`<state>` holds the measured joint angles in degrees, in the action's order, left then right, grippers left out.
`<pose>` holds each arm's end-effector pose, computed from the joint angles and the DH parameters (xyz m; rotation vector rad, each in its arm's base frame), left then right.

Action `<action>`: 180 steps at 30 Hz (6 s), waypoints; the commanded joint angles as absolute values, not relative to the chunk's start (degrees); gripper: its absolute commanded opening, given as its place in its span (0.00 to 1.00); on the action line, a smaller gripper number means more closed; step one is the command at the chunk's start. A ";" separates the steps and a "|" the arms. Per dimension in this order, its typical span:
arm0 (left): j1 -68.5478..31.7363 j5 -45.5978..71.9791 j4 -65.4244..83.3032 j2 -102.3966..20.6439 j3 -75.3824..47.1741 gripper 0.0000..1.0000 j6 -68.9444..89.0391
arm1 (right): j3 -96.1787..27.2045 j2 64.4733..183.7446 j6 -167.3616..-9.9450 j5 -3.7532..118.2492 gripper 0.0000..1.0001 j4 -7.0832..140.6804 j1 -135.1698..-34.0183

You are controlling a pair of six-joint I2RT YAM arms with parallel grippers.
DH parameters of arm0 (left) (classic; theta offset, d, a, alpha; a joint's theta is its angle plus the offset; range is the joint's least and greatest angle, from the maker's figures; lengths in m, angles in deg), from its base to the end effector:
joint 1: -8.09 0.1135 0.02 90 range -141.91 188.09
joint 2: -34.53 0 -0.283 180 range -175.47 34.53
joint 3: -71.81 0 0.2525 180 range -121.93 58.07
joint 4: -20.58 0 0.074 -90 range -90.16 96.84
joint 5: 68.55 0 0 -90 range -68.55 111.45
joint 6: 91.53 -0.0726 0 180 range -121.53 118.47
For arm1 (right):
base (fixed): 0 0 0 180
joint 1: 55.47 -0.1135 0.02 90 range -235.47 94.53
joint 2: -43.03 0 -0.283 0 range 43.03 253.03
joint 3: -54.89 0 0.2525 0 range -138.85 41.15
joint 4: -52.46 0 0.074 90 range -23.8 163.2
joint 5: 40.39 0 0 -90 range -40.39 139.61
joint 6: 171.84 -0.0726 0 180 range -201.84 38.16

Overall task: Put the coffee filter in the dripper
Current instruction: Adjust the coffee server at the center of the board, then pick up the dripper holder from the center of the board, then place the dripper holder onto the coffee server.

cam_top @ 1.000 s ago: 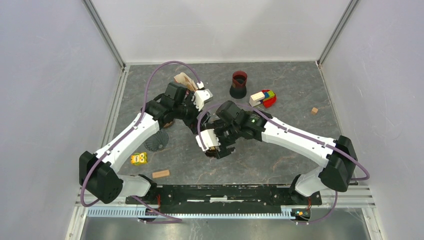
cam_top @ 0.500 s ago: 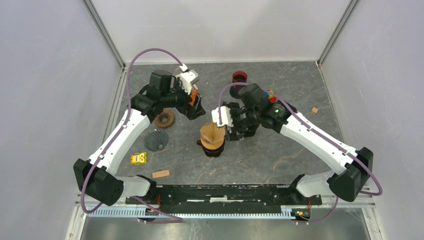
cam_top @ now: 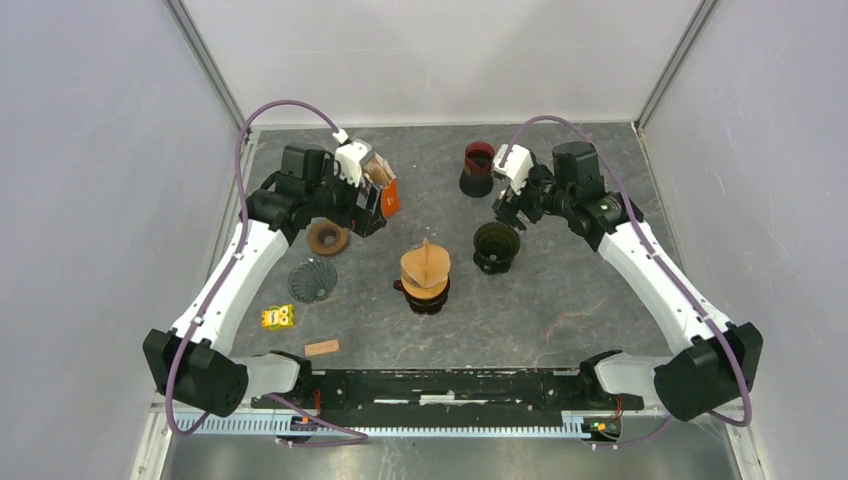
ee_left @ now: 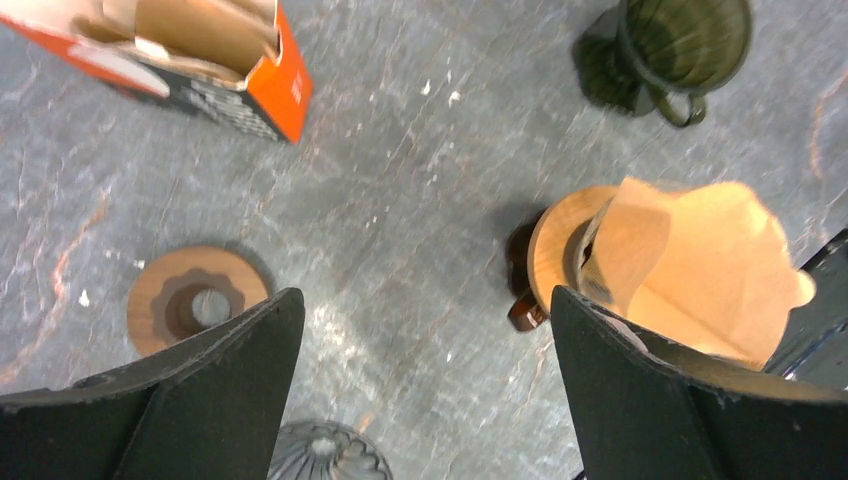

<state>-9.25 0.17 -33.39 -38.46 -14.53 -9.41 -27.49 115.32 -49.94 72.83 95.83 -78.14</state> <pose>0.2694 -0.1117 0.3502 0.6851 2.1666 -0.5097 0.2659 0.1421 0.3501 -1.1723 1.7636 0.3396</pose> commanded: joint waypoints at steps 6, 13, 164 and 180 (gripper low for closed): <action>-9.14 7.91 -37.00 -35.09 -9.95 0.97 -16.07 | -22.98 124.16 -54.17 66.60 0.81 94.67 -73.81; -9.13 9.76 -37.46 -34.10 -9.00 0.99 -17.29 | -27.30 134.14 -54.25 65.05 0.78 96.28 -73.68; -46.62 14.99 -58.37 -98.30 -76.21 0.32 -9.14 | -13.97 118.22 -52.05 83.53 0.65 102.47 -44.75; -46.98 15.46 -58.40 -99.11 -75.70 0.43 -9.84 | -14.05 118.93 -51.52 86.26 0.66 103.40 -44.76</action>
